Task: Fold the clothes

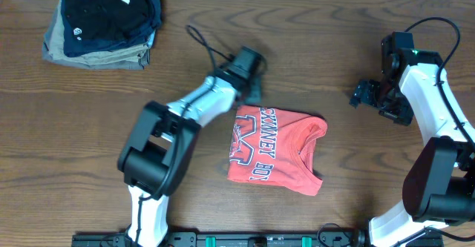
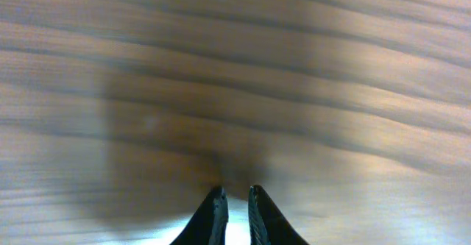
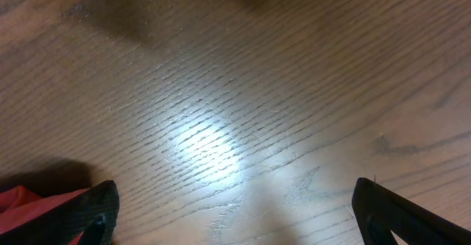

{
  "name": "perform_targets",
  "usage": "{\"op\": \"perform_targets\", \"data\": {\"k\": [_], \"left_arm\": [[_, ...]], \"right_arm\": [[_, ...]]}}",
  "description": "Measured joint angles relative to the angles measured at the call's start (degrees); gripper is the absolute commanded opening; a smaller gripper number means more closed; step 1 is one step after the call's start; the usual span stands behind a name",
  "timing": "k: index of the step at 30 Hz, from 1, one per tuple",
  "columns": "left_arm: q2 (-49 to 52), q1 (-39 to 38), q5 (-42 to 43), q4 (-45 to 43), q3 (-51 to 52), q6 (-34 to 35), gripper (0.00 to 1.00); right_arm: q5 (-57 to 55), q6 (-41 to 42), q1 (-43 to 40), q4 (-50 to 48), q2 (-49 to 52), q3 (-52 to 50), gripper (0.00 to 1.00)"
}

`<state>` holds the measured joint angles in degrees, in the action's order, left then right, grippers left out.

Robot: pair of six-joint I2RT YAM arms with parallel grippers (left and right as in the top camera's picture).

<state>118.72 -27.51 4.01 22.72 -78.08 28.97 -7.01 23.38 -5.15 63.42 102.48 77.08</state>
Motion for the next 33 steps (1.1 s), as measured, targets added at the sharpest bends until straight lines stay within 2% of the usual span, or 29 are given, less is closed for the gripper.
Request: {"op": "perform_targets", "data": {"k": [4, 8, 13, 16, 21, 33], "left_arm": [[-1.2, 4.7, -1.5, 7.1, -2.4, -0.6, 0.23], [-8.0, 6.1, 1.3, 14.3, -3.4, -0.8, 0.23], [-17.6, 3.7, 8.6, 23.9, -5.0, -0.8, 0.22], [-19.6, 0.2, 10.8, 27.6, -5.4, -0.8, 0.22], [-17.6, -7.5, 12.5, 26.1, -3.3, -0.7, 0.22], [-4.7, -20.9, 13.5, 11.9, -0.1, 1.0, 0.23]], "right_arm": [[0.0, 0.0, 0.0, 0.0, 0.0, 0.0, 0.99], [0.0, 0.0, 0.0, 0.0, 0.0, 0.0, 0.99], [0.0, 0.0, 0.0, 0.0, 0.0, 0.0, 0.99], [0.0, 0.0, 0.0, 0.0, 0.0, 0.0, 0.99], [0.0, 0.0, 0.0, 0.0, 0.0, 0.0, 0.99], [0.0, 0.0, 0.0, 0.0, 0.0, 0.0, 0.99]]}}
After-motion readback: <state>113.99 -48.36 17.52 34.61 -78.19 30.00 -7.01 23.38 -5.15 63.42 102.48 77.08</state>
